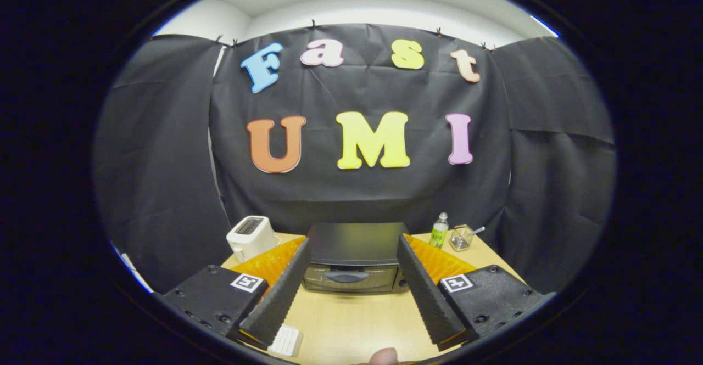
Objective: Open the toaster oven, put the food inside, and close the toaster oven door.
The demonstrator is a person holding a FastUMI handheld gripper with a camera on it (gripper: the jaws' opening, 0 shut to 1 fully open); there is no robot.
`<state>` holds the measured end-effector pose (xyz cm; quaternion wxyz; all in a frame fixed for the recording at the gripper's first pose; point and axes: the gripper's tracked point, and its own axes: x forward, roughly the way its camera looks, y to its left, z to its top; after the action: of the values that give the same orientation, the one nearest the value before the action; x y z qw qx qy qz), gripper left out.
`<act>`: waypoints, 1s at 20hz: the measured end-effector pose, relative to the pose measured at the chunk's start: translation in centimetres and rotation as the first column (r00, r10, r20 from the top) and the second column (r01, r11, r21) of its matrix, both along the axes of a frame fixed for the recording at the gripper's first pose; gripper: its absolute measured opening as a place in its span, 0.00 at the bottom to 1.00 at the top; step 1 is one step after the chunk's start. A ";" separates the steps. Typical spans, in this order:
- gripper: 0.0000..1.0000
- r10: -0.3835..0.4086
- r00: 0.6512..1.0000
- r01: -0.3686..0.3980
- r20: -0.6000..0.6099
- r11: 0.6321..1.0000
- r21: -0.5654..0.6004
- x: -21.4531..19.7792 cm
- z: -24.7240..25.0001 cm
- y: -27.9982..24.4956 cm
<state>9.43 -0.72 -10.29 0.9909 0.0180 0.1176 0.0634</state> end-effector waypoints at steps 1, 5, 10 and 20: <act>0.98 -0.003 1.000 0.003 0.006 1.000 0.016 -1.4 0.7 0.1; 1.00 -0.012 1.000 0.011 0.022 0.998 0.060 -7.1 1.7 0.4; 1.00 -0.001 1.000 0.001 0.024 0.999 0.039 -12.3 0.5 0.3; 1.00 -0.012 1.000 0.010 0.026 0.999 0.042 -14.3 0.0 0.0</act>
<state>-4.89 -0.75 -10.28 0.9921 0.0386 0.1030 0.0606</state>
